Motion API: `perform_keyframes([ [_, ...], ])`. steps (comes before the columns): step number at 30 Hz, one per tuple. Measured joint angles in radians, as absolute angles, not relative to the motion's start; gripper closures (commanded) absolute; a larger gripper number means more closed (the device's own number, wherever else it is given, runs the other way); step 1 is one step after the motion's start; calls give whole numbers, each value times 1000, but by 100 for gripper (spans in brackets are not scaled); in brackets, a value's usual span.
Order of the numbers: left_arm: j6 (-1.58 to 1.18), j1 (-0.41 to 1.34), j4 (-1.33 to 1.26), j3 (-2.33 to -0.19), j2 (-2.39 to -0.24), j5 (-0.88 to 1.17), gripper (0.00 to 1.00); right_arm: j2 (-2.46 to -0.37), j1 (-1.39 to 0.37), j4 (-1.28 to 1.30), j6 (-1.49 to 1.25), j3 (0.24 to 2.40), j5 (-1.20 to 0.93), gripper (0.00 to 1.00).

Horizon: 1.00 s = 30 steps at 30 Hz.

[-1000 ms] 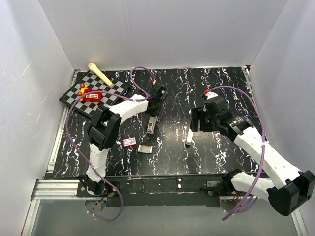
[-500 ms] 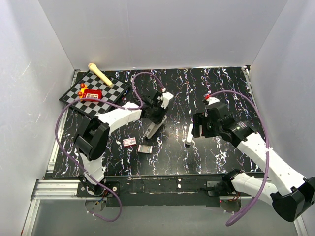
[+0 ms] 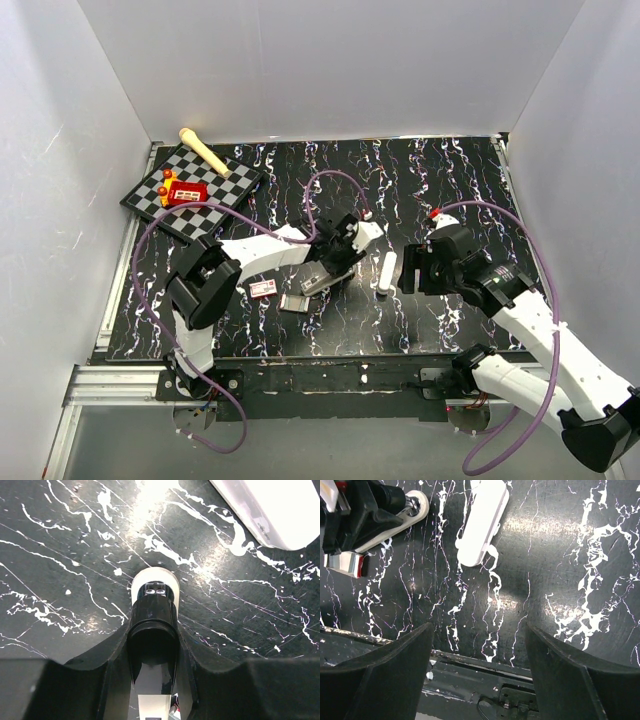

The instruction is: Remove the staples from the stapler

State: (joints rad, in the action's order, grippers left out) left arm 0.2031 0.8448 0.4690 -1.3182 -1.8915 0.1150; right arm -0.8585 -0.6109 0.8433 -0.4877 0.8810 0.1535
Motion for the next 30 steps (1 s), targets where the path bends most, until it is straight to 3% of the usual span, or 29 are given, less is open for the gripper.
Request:
perform_keyframes([
  [2,211,857,463,-1307,-1892,106,44,-850,-611,845,-494,874,154,19],
  [7,204,877,429,-1271,-1889,70,29,-842,-611,854,-500,869,152,18],
  [15,179,879,372,-1213,-1808,54,26,-837,-611,866,-497,869,150,18],
  [30,162,879,314,-1211,-1800,41,32,-841,-611,866,-490,869,150,18],
])
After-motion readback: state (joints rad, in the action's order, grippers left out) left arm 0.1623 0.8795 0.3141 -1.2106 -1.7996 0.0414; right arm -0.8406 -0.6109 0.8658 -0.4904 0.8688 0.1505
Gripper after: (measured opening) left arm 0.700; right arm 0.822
